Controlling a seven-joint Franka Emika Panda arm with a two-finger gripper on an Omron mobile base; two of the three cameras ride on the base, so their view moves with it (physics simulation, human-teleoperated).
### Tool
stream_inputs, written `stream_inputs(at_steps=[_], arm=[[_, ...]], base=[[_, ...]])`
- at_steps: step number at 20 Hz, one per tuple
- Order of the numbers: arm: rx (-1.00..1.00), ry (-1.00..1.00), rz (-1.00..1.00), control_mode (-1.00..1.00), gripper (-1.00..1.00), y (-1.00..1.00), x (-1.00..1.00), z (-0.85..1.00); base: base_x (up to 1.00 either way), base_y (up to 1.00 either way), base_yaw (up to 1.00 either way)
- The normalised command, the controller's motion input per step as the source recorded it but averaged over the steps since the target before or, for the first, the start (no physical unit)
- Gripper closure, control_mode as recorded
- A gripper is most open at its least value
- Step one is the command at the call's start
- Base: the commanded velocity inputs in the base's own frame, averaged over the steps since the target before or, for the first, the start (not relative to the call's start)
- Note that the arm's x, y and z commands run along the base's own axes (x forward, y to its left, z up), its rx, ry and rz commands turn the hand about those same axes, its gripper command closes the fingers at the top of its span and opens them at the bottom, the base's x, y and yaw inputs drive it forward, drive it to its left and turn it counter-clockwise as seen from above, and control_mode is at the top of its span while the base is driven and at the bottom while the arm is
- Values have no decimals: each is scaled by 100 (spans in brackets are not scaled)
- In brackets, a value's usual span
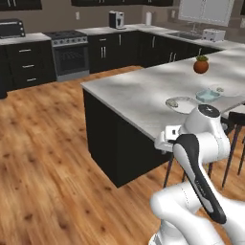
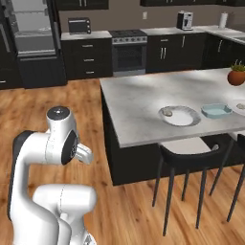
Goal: Place two dumplings into each of the tupperware containers and then place the containers in the fridge.
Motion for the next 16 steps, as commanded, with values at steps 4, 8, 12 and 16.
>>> stream_inputs(at_steps=[4,8,12,16], arm=[[0,0,0,100,-100,0,0,0],[0,0,0,100,-100,0,0,0],[0,0,0,100,-100,0,0,0],[0,0,0,100,-100,0,0,0]], base=[[7,-100,0],[12,-94,0],[0,-88,2],[-1,-74,2]])
